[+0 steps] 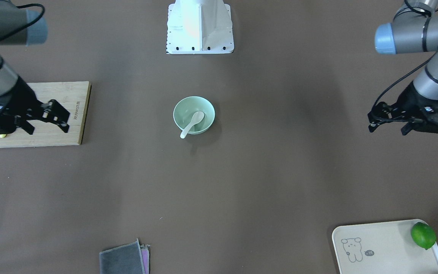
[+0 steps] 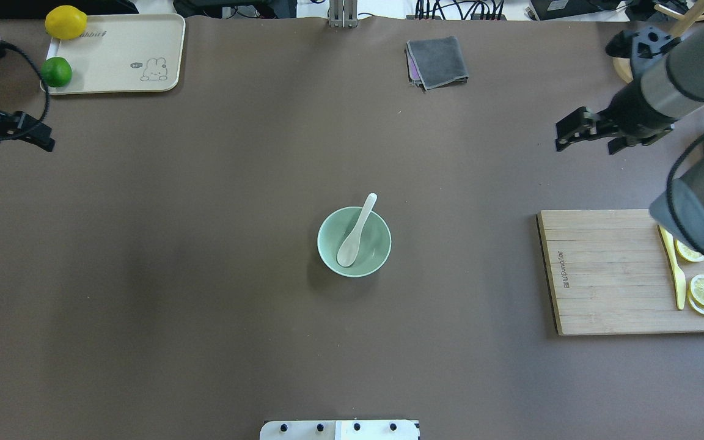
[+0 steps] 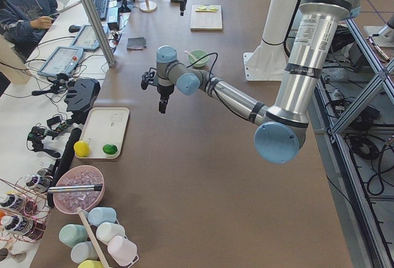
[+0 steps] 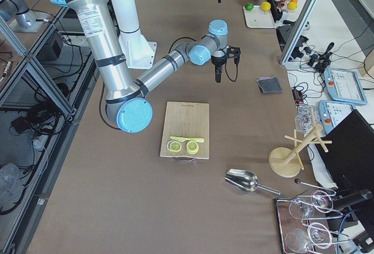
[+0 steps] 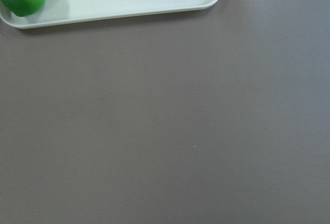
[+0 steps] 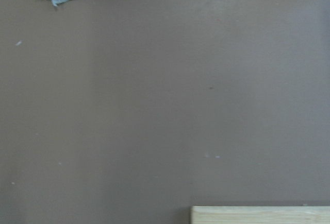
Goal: Place spoon in bowl
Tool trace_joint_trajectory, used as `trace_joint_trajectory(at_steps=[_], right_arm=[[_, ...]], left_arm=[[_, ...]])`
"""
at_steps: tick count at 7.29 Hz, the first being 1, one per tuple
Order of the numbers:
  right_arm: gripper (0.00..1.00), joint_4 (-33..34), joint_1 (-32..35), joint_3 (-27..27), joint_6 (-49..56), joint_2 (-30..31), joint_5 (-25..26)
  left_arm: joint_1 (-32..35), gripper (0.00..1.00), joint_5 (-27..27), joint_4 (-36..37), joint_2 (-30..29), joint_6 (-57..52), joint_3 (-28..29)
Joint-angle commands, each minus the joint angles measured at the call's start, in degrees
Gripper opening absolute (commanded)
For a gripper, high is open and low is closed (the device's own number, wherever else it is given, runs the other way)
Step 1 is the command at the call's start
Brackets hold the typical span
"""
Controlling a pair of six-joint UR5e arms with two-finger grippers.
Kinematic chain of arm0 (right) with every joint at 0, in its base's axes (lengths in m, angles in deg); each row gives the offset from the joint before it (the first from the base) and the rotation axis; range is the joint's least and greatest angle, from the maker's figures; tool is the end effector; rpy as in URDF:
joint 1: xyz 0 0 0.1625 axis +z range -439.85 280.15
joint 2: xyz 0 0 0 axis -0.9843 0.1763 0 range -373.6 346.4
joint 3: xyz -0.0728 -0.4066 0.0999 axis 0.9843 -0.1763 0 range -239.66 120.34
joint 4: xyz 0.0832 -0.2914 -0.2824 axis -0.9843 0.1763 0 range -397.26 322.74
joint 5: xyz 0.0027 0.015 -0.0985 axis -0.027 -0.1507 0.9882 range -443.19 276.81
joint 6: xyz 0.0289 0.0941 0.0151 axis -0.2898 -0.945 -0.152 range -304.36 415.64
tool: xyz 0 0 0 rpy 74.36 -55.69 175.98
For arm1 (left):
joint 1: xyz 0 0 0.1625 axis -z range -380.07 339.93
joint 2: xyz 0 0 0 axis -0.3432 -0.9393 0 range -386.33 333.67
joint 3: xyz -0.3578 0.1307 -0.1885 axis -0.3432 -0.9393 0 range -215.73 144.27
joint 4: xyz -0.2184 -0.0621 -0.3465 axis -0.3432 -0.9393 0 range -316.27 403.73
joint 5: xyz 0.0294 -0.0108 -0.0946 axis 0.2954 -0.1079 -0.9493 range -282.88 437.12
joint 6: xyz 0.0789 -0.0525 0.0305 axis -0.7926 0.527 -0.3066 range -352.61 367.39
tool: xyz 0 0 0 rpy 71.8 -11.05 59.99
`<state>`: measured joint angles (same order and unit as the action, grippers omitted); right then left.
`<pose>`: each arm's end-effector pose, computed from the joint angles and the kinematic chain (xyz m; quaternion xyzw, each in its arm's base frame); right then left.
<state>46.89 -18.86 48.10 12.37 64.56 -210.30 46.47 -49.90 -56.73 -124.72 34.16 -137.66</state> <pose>-0.2055 -0.5213 0.3916 0.0544 -0.4150 0.0159 0.9080 0.1540 -0.5394 0.4640 0.0980 0.3839 0.0578 0.9163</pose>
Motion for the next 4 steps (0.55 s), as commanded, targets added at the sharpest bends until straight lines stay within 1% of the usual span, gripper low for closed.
trace_joint_trajectory(at_steps=[1, 2, 3, 4], right_arm=[[1.0, 0.4, 10.5, -0.9, 20.1, 9.0, -3.6], [1.0, 2.1, 14.8, -1.5, 27.6, 11.6, -5.0], [1.0, 4.4, 18.9, -2.2, 34.6, 12.9, -5.6], [1.0, 7.0, 21.9, -3.9, 41.2, 12.8, -5.9]], left_arm=[[10.6, 0.97, -5.9, 0.8, 6.8, -16.3, 0.2], [14.9, 0.97, -6.0, 3.5, 8.8, -23.8, 1.4], [17.3, 0.98, -6.7, 10.2, 8.0, -29.4, 2.0], [20.4, 0.97, -8.0, 16.1, 7.3, -34.3, 2.0]])
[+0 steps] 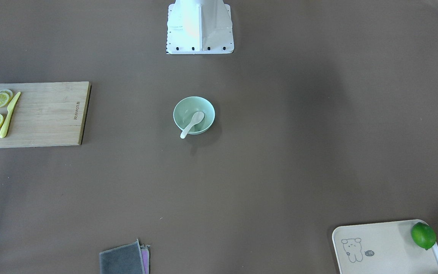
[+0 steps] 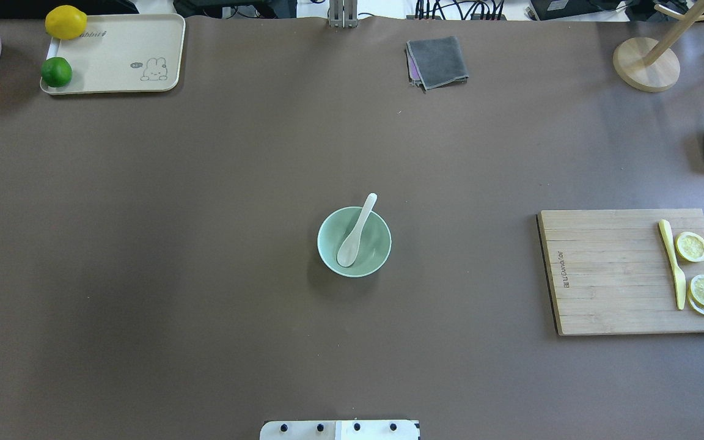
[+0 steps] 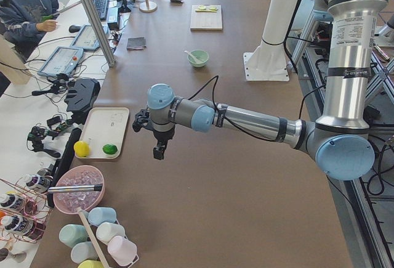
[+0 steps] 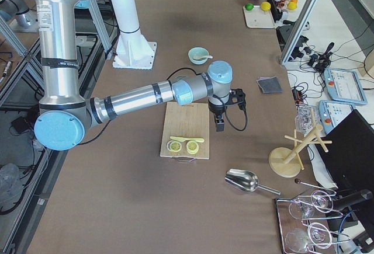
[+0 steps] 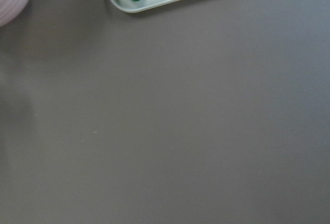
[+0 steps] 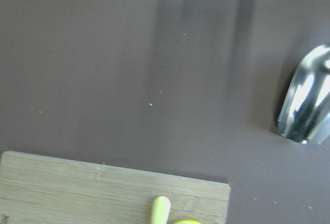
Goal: Place spoon in bowl
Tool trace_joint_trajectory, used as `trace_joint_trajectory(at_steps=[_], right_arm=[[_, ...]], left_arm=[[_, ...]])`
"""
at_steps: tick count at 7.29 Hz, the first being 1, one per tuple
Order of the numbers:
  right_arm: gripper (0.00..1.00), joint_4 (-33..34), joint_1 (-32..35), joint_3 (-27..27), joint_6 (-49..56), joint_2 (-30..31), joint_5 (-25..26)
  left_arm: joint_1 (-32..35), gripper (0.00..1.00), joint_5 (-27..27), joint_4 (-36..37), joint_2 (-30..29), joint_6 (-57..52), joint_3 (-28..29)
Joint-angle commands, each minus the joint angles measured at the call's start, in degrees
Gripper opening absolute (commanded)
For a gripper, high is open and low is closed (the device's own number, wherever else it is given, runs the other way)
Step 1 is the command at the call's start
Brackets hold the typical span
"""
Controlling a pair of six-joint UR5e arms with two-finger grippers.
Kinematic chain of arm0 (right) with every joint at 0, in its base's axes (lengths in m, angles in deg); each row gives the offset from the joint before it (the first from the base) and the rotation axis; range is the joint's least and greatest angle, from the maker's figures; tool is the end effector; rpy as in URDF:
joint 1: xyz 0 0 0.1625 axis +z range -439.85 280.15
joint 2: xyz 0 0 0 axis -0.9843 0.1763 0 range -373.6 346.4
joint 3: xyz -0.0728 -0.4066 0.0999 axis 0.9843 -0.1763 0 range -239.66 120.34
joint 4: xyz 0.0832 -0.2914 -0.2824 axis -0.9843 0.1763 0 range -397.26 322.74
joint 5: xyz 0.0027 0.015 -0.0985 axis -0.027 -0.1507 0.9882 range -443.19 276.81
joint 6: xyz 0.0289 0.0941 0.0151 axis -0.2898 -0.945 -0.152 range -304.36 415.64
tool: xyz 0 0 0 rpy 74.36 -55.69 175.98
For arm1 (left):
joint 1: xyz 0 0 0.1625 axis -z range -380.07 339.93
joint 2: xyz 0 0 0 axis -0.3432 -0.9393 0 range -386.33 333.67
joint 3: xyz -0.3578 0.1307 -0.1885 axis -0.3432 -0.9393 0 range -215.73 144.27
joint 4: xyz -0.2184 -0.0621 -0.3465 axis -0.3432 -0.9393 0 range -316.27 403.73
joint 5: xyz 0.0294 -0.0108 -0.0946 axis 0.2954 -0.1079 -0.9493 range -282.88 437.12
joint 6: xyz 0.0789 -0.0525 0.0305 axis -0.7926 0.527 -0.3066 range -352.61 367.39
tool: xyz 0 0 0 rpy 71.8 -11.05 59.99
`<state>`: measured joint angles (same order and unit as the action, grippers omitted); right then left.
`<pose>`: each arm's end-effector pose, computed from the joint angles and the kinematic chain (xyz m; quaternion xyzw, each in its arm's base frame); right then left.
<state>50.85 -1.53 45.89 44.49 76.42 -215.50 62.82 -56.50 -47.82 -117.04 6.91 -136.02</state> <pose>-0.0354 -0.4981 0.5229 0.0679 -0.3776 -0.0590 0.9216 -0.0019 -0.5074 0.5613 0.0800 0.3745 0.1016 0.9182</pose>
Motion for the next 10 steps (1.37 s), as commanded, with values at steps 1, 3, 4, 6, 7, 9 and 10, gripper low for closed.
trace_joint_trajectory(at_steps=[1, 3, 4, 6, 7, 9, 10], right_arm=[[1.0, 4.7, 7.4, -3.0, 13.4, 1.1, -1.5], [1.0, 5.8, 10.8, -6.2, 17.5, 1.7, -2.9], [1.0, 5.5, 13.0, -6.5, 17.6, 3.2, -3.2], [1.0, 5.1, 14.6, -8.2, 20.2, 4.5, -3.0], [1.0, 5.1, 14.6, -8.1, 20.6, 4.6, -3.0], [1.0, 5.5, 16.3, -8.3, 20.6, 4.5, -3.0], [1.0, 5.1, 16.2, -10.3, 20.7, 3.9, -2.3]], left_arm=[[5.4, 0.98, -1.7, 8.0, 0.2, -10.0, 0.4], [5.8, 0.98, -6.9, 8.7, 0.5, -10.0, 0.4], [5.9, 0.98, -7.0, 9.5, 0.5, -9.7, 0.2], [6.1, 0.98, -8.9, 9.8, 1.7, -9.5, 0.2], [5.9, 0.98, -10.8, 9.7, 2.3, -9.5, 1.5], [6.0, 0.98, -10.1, 7.9, 2.2, -9.8, 2.5], [6.1, 0.98, -9.9, 8.1, 2.4, -9.7, 1.3]])
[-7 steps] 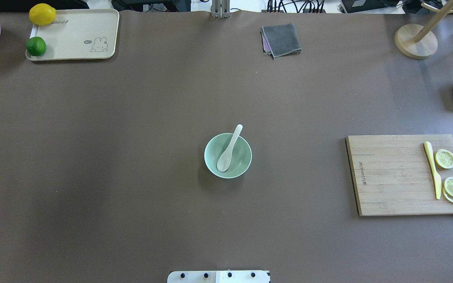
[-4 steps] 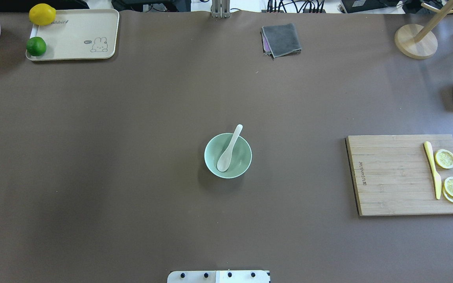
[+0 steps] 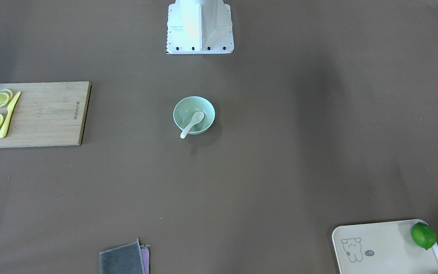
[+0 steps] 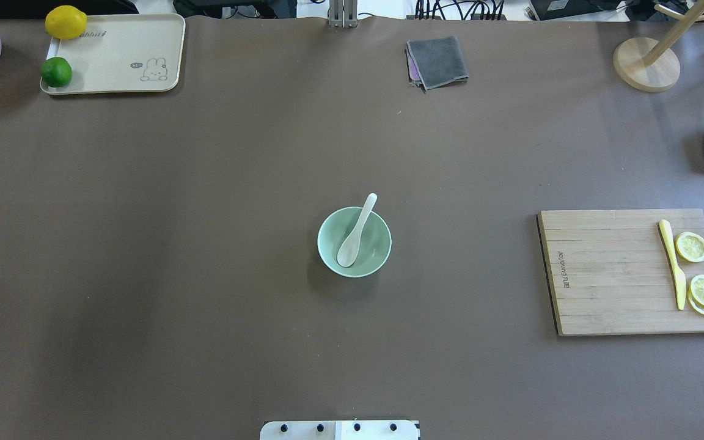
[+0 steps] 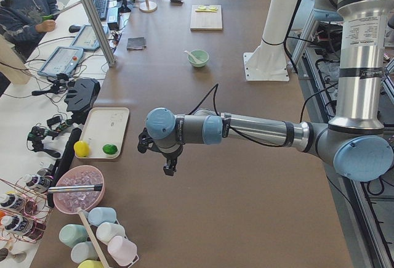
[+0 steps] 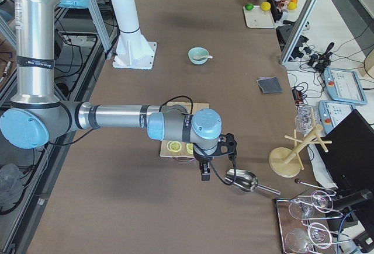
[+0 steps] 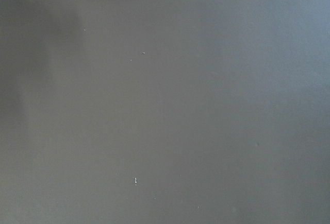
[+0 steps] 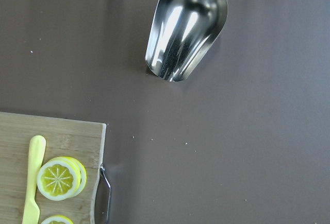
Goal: Place spoon in bowl
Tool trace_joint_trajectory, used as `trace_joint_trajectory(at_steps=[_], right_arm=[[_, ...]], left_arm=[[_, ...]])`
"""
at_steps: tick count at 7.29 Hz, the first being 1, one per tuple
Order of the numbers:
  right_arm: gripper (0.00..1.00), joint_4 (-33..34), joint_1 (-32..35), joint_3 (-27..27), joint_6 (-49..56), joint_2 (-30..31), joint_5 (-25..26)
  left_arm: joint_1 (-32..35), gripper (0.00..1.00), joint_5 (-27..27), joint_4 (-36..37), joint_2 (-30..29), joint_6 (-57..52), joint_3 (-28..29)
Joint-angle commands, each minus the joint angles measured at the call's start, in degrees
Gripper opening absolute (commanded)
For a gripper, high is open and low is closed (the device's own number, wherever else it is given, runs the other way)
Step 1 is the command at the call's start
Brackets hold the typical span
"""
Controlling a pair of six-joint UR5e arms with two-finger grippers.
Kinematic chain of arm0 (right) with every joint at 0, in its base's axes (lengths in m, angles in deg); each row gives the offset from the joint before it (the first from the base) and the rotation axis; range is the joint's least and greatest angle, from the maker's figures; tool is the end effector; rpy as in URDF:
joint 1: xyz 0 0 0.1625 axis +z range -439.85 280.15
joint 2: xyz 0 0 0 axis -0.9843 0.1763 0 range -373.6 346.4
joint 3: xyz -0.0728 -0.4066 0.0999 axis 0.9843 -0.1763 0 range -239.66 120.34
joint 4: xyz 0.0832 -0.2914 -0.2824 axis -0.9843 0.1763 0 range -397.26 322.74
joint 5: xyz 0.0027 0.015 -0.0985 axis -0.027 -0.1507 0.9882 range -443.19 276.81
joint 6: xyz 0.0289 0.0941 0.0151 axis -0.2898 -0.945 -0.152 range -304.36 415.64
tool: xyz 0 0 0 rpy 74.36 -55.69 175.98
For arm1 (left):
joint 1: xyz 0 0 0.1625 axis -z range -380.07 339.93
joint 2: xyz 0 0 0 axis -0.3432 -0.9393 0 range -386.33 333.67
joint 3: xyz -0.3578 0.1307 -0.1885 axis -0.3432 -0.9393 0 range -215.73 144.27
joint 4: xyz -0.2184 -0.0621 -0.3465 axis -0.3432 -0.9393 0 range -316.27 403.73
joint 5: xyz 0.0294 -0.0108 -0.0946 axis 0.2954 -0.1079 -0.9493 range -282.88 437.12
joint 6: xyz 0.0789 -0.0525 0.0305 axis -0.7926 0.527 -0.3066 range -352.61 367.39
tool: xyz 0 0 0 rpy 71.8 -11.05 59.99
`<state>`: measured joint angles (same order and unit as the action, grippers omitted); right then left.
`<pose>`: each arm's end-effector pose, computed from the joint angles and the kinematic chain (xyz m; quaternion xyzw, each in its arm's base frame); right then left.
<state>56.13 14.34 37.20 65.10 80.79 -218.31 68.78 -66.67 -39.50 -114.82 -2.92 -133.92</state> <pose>0.0960 -0.4521 0.6412 0.0384 -0.3818 -0.0394 0.9226 -0.0435 -0.4789 0.6007 0.0354 0.4510 0.0887 0.8874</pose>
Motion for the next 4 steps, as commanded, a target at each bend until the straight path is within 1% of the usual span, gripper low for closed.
trace_joint_trajectory(at_steps=[1, 2, 4], right_arm=[[1.0, -0.3, 0.3, -1.7, 0.1, -0.3, 0.4], [1.0, -0.2, 0.3, -1.8, -0.1, -0.3, -0.1], [1.0, -0.2, 0.3, -1.9, -0.5, -0.4, -0.5]], left_arm=[[0.2, 0.98, 2.4, -0.2, 0.1, 0.2, -2.0], [0.3, 0.98, 2.5, 0.2, 1.8, 0.2, -4.6], [0.2, 0.98, 2.7, 0.0, 2.6, 0.1, -2.5]])
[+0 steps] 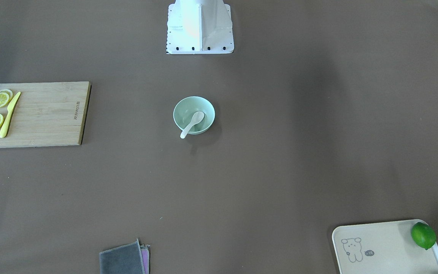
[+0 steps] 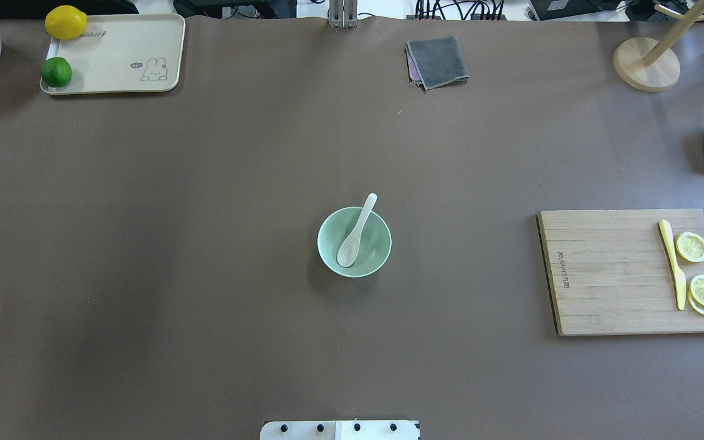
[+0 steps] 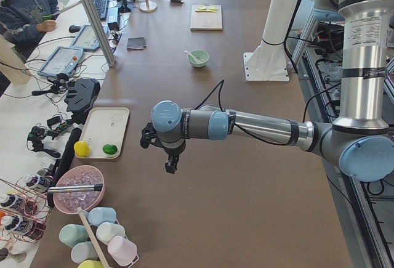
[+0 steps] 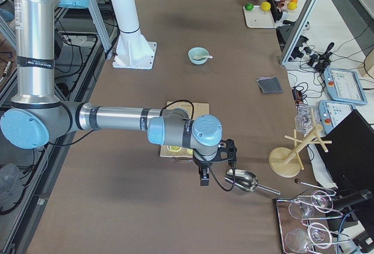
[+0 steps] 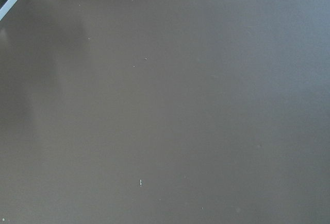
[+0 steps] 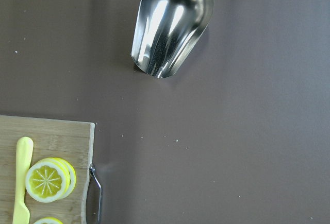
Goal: Place spoon in bowl
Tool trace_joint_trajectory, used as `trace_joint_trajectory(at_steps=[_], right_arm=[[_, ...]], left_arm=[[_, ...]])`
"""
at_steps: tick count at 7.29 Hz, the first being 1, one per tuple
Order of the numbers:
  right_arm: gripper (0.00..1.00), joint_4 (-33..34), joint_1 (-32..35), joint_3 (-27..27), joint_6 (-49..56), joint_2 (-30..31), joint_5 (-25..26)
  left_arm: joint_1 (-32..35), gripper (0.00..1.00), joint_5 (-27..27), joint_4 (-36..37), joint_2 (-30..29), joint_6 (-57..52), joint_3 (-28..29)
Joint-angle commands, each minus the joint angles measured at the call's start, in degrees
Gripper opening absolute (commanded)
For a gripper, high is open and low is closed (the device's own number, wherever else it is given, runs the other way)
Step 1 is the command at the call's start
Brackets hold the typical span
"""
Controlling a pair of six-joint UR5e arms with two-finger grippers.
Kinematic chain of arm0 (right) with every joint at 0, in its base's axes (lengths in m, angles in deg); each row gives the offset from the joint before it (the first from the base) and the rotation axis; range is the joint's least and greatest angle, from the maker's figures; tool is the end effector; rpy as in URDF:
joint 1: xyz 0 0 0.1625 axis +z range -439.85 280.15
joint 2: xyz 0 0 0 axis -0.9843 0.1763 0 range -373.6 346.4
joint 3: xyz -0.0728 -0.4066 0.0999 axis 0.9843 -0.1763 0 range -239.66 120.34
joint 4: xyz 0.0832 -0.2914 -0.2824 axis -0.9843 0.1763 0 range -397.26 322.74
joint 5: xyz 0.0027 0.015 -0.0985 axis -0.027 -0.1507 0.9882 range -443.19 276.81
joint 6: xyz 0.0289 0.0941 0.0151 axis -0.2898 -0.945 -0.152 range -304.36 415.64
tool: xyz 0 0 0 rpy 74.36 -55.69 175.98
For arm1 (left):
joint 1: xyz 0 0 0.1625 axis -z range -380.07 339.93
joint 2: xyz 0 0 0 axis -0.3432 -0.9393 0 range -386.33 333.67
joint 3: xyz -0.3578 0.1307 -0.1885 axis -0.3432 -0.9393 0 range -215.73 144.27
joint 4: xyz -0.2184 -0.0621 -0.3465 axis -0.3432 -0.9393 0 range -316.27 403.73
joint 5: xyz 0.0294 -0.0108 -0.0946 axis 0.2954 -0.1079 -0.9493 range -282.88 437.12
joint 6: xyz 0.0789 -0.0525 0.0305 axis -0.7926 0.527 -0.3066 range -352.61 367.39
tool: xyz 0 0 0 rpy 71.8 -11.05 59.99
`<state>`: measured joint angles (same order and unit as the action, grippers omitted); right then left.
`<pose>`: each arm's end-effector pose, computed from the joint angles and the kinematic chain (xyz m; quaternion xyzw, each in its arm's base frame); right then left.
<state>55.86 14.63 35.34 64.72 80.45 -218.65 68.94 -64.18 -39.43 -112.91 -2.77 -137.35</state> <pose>0.0979 -0.4529 0.6535 0.0284 -0.3857 -0.0297 0.9217 -0.0477 -0.4649 0.5906 0.0453 0.4306 0.0927 0.8966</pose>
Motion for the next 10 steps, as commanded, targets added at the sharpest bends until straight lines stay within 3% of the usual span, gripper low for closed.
trace_joint_trajectory(at_steps=[1, 3, 7, 10], right_arm=[[1.0, 0.0, 0.0, 0.3, 0.3, -0.1, -0.2], [1.0, -0.1, 0.0, 0.9, 0.4, 0.0, 0.3], [1.0, -0.1, 0.0, 0.7, 0.5, 0.3, 1.5], [1.0, -0.1, 0.0, 0.9, 3.0, 0.8, 1.5]], left_arm=[[0.0, 0.98, 0.8, -0.2, 0.4, -0.2, 1.3], [-0.1, 0.98, 7.5, 0.0, -1.9, 0.0, 1.5], [0.7, 0.98, 7.8, 0.3, -2.1, 0.1, 3.1], [6.5, 0.98, 7.8, 0.3, -2.4, 0.1, 5.9]])
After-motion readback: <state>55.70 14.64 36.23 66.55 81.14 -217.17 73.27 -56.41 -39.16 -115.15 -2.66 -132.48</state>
